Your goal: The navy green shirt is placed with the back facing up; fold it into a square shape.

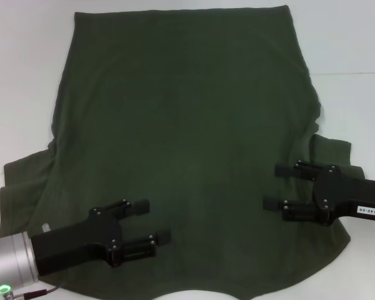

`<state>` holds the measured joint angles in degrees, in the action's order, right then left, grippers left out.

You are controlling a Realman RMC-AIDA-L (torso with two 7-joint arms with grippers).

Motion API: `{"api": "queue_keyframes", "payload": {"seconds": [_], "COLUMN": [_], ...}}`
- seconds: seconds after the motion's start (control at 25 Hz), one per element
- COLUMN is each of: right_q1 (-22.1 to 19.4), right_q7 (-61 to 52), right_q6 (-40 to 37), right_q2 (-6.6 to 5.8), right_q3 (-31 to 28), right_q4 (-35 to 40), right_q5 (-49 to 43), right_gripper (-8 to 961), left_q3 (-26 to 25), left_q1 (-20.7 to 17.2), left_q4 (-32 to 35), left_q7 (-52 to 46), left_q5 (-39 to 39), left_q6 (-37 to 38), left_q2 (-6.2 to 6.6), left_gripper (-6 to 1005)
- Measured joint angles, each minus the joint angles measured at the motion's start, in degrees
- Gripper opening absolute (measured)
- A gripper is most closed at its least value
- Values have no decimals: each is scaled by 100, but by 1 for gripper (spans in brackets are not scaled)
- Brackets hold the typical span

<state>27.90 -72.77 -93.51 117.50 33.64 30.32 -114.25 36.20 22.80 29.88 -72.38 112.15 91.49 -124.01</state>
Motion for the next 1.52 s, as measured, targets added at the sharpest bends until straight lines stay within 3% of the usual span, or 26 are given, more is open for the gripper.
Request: {"api": "queue_keyframes", "payload": {"seconds": [0.44, 1.0, 1.52], "right_q1": [38, 42, 146], "right_q7": [0, -122, -201], "right_q6": [0, 37, 263], "right_q2": [26, 56, 176], "right_q3": [-59, -197, -270], "right_q4": [0, 0, -9], "right_q5": [17, 17, 24], "right_gripper": [912, 908, 904], "left_q3": [-15, -1465, -2273], "left_q1": [-4, -303, -625], "left_q4": [-18, -6, 414], "left_q7": [-3, -277, -814], "left_q5": [-75, -158, -109], "left_q6": [-44, -547, -1246], "left_q2": [-1, 0, 18], "left_gripper": [878, 876, 876]}}
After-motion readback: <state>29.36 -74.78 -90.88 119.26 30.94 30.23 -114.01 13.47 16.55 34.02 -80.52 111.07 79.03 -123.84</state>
